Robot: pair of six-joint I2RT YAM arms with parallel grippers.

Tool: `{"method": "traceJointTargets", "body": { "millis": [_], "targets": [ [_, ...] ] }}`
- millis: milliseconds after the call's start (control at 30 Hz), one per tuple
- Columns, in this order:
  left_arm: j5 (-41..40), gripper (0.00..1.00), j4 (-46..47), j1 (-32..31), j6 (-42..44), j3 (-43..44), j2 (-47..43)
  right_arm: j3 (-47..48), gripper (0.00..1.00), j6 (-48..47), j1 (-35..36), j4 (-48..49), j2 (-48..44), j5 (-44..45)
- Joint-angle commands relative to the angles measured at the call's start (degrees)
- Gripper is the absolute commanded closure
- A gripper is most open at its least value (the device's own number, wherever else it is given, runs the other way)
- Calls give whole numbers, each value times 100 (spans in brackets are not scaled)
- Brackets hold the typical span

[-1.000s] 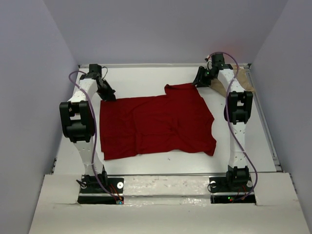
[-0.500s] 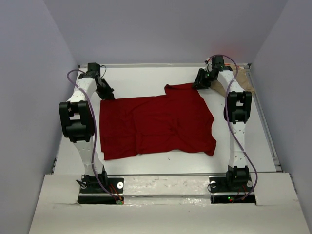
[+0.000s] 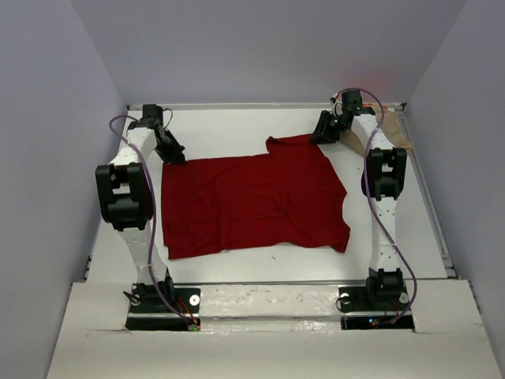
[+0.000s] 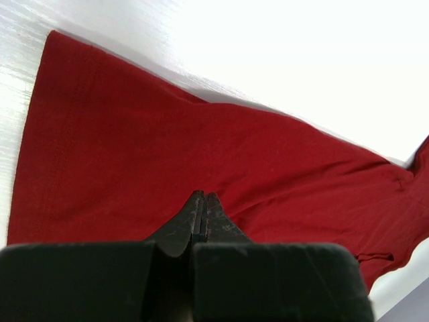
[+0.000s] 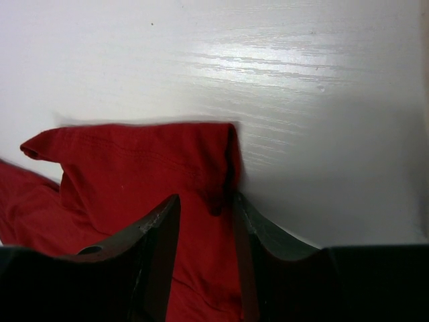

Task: Fold and stack the t-shirts
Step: Fold the tshirt

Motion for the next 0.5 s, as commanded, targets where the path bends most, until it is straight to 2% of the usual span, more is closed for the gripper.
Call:
{"method": "traceJointTargets", "body": {
  "millis": [0,133,200,233,267,300,367,467],
  "targets": [
    [85,100,22,18,46,21,-104,118,57,-129,-20,108,-89,229],
    [76,100,-4,18,73,56,-104,180,65,-156,-20,64,-10,256],
    [76,100,-5,18,82,47,-104,162,83,-164,-20,73,-19,326],
    [50,100,13,18,82,38,-104,145,95,-173,-20,64,-36,378],
    [58,100,30,18,82,29,-113,127,95,-182,-20,73,-54,440],
    [67,100,39,18,82,-23,-121,101,100,-200,-20,73,-80,597],
    [129,100,83,18,64,-67,-113,109,95,-252,33,82,-98,695],
    [164,100,119,18,64,-94,-121,145,99,-261,33,82,-107,748]
  ]
}}
